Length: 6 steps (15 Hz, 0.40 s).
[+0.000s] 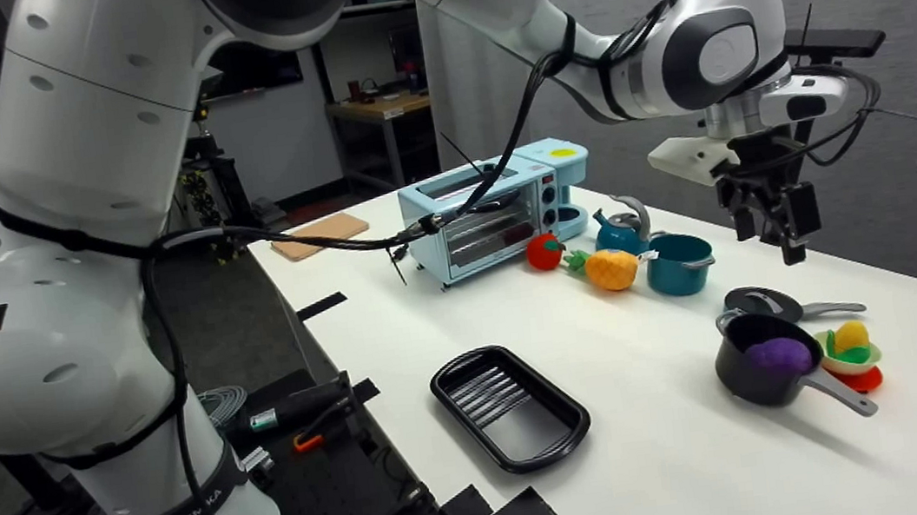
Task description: Move the purple object from the black tray to the black pot
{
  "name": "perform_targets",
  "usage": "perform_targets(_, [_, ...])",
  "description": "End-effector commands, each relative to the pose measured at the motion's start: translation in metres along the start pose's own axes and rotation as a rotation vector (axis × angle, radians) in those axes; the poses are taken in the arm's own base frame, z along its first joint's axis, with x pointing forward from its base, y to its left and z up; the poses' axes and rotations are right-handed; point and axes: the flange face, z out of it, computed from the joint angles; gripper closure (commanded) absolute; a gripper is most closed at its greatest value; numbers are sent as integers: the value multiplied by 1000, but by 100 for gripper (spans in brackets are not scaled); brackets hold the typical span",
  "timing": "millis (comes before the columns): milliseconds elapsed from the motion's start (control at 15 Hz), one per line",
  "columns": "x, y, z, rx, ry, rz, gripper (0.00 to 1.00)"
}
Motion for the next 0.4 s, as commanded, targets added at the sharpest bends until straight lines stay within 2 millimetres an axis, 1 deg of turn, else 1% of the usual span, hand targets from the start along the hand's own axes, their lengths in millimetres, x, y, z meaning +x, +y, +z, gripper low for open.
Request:
perform_targets(0, [-2,7,-9,-10,-3,-9,0])
perform_targets(67, [-2,8,-9,-27,-2,3,0])
perform_targets(133, [1,3,-1,-5,1,1,0])
perform_targets(333, [1,3,1,-6,-2,0,0])
